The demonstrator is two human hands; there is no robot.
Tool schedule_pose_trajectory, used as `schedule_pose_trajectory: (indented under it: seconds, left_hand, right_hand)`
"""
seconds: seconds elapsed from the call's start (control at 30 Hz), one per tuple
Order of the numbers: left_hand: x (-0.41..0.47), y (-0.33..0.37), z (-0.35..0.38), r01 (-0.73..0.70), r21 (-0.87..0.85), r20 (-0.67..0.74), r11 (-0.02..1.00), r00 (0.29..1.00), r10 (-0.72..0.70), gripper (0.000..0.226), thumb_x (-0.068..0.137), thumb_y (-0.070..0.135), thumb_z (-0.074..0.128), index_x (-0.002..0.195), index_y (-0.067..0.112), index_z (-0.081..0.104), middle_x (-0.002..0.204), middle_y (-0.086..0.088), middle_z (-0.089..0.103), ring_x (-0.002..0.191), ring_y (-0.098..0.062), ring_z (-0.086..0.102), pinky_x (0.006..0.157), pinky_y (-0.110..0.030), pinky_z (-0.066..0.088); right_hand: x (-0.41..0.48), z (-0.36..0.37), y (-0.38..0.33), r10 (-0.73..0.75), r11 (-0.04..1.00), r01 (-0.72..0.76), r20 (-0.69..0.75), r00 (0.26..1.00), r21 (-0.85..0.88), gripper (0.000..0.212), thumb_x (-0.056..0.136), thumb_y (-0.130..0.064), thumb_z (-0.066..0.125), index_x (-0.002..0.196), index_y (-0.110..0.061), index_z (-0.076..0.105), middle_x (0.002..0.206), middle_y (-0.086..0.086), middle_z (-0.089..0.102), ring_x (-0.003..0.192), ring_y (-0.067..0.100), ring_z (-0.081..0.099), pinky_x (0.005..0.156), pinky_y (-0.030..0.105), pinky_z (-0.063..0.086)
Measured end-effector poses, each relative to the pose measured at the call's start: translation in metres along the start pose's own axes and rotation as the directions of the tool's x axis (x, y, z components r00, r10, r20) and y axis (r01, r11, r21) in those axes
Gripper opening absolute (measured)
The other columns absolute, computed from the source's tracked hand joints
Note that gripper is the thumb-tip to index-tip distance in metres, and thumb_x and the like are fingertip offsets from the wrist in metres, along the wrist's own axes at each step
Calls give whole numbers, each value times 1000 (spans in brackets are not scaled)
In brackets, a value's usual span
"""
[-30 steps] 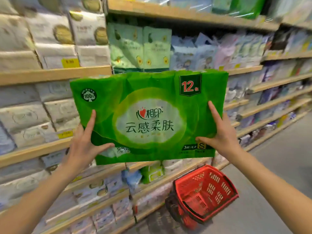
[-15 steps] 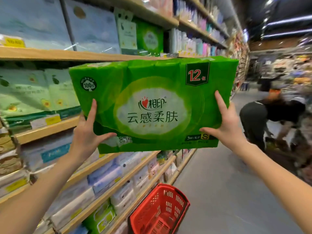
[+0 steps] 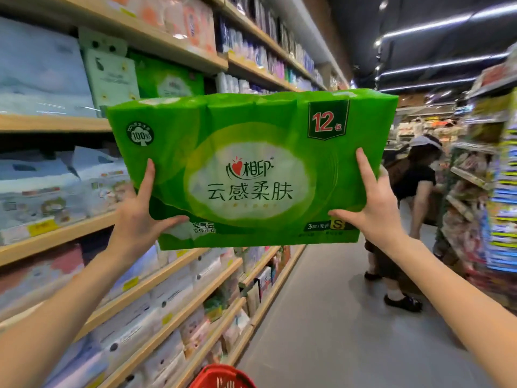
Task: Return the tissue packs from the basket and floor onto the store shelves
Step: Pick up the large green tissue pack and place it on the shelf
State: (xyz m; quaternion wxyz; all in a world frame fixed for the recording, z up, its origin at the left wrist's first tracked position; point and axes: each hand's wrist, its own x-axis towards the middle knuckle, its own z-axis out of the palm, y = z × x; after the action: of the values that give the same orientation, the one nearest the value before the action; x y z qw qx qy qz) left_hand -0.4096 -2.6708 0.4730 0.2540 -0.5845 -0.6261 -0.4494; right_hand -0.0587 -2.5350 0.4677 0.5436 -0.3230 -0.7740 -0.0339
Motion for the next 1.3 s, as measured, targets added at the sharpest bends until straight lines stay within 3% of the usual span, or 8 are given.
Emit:
schedule_pose_trajectory:
  seconds: [0.17, 0.3, 0.57, 0.73, 0.87, 1.03, 1.17, 1.3]
  left_hand:
    - [39, 4, 50, -16, 9, -12, 1000, 1000, 16, 114, 56, 25, 84, 142, 28, 8, 131, -33, 39, 114, -45, 44, 95, -55, 38]
    - [72, -12, 95, -8, 29, -17, 1000, 1000, 8, 115, 56, 22, 84, 142, 25, 8, 130, -33, 41, 114, -47, 45, 94, -57, 40]
    - [163, -63, 181, 32, 61, -59, 998, 998, -29, 115, 56, 20, 85, 143, 27, 10, 136, -32, 37, 122, -46, 40, 97, -57, 37]
    - [231, -84, 223, 27, 96, -90, 995, 996, -18, 116, 54, 19, 86, 143, 24, 12, 134, -35, 37, 120, -49, 40, 94, -58, 38]
    - [266, -94, 252, 13, 159, -100, 987, 995, 3, 116, 55, 20, 85, 145, 21, 12, 127, -38, 40, 115, -51, 42, 92, -60, 38]
    - [304, -98, 291, 80, 240, -134, 968, 990, -48, 117, 56, 38, 76, 146, 32, 1, 127, -40, 38, 114, -53, 41, 92, -61, 37]
    - [334, -100, 328, 105, 297, -199, 949, 979, -46, 119, 52, 48, 69, 131, 61, -19, 126, -43, 37, 111, -57, 44, 92, -64, 38]
    - [363, -93, 352, 119, 392, -251, 912, 968, -19, 118, 52, 49, 67, 139, 52, -13, 116, -48, 40, 103, -60, 45, 88, -67, 40]
  right_hand:
    - [29, 19, 54, -9, 1000, 10, -28, 1000, 26, 115, 60, -16, 84, 139, -41, 4, 137, 24, 34, 119, 35, 46, 99, 47, 39]
    - [61, 57, 97, -15, 998, 18, -44, 999, 65, 122, 61, -17, 83, 131, -64, -5, 141, 21, 30, 125, 33, 42, 101, 48, 38]
    - [161, 154, 173, -42, 996, 46, -58, 997, 77, 123, 58, -20, 85, 134, -59, -4, 137, 26, 34, 123, 40, 42, 98, 56, 42]
    - [222, 205, 211, -54, 990, 65, -92, 994, 124, 114, 59, -16, 85, 137, -44, 5, 135, 25, 35, 111, 35, 49, 94, 47, 42]
    - [260, 244, 248, -73, 986, 91, -127, 989, 143, 118, 59, -19, 85, 138, -48, 2, 137, 28, 33, 123, 41, 41, 97, 50, 39]
    - [303, 289, 298, -103, 977, 130, -156, 982, 171, 116, 58, -22, 85, 140, -39, 4, 133, 33, 36, 121, 45, 42, 92, 38, 34]
    - [345, 322, 346, -124, 955, 160, -155, 980, 250, 116, 60, -22, 84, 141, -42, 2, 129, 31, 39, 104, 41, 51, 85, 37, 40]
    - [389, 352, 379, -130, 925, 176, -154, 980, 337, 113, 62, -21, 83, 143, -41, 5, 135, 32, 33, 113, 43, 48, 91, 40, 41]
